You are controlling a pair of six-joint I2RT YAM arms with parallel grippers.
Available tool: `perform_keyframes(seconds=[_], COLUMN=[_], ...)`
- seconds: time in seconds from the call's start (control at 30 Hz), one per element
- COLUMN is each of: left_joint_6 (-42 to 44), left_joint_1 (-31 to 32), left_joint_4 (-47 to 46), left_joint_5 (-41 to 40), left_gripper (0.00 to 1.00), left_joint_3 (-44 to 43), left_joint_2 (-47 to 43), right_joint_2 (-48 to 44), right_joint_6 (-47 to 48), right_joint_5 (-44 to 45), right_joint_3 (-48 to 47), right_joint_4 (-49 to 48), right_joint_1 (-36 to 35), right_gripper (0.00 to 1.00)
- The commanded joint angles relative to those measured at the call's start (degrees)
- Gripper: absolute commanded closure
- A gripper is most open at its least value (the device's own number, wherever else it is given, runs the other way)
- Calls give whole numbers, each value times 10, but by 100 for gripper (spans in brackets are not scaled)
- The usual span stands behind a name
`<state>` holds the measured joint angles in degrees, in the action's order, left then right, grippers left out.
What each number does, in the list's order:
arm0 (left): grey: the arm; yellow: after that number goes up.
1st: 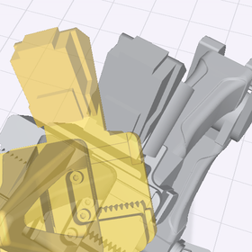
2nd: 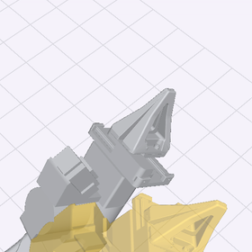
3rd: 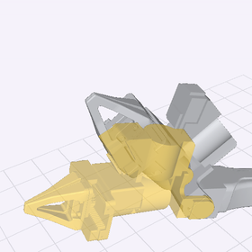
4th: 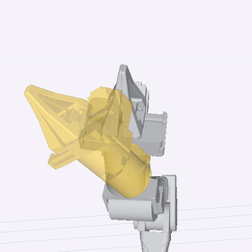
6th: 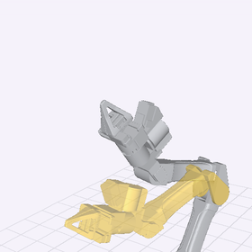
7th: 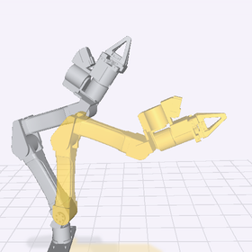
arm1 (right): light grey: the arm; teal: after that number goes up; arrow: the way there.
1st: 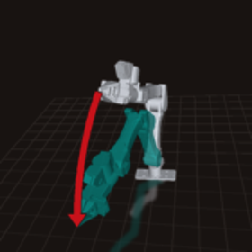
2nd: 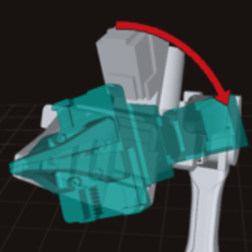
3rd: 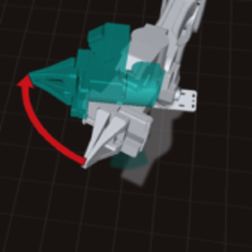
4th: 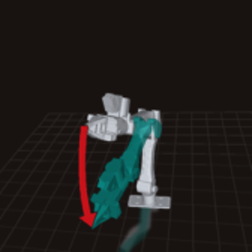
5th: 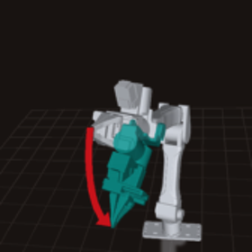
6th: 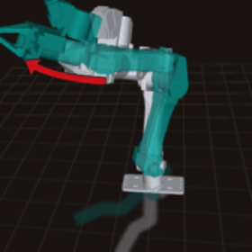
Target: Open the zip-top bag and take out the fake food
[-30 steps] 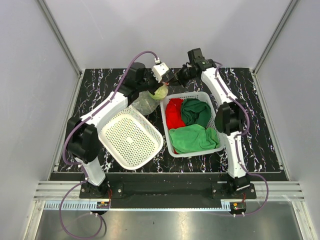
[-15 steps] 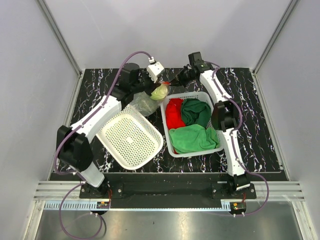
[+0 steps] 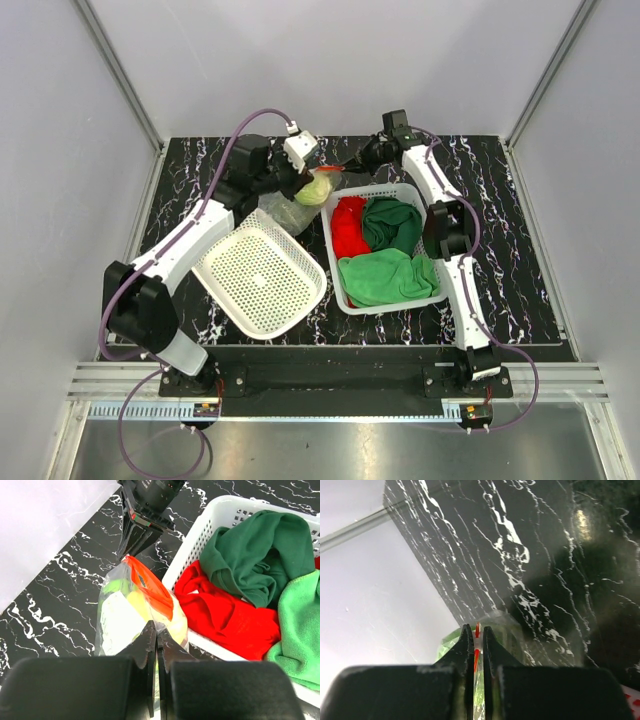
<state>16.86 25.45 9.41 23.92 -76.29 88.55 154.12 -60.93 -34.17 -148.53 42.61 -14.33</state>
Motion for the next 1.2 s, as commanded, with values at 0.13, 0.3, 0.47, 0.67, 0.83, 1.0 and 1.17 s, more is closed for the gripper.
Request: perform_keyframes(seconds=[0.13, 0.3, 0.47, 0.67, 0.83, 1.0, 1.17], left_joint_6=[-125, -282, -370, -331, -260, -242, -239], left_joint_1=[-51, -79, -78, -69, -67, -67, -68], left_joint_4=[-63, -160, -102, 20, 78, 150, 184], left_joint_5=[151, 201, 137, -10, -44, -44, -49], left_gripper=[39, 31, 1, 1, 1, 1, 7], left_joint_3=[12, 56, -15, -125, -208, -271, -305], left_joint_2=[-60, -105, -57, 27, 114, 193, 252], right_joint_2=[-142, -149, -165, -161, -162, -172, -172], right_joint_6=[99, 142, 137, 127, 130, 137, 143], right_joint_5=[49, 31, 25, 8, -12, -18, -21], right_joint_3=[26, -21, -18, -36, -31, -18, -23], right_joint_4=[-39, -41, -49, -56, -55, -48, -15], right_joint_1=[23, 21, 10, -4, -4, -5, -4], right_gripper=[100, 100, 100, 100, 100, 97, 82])
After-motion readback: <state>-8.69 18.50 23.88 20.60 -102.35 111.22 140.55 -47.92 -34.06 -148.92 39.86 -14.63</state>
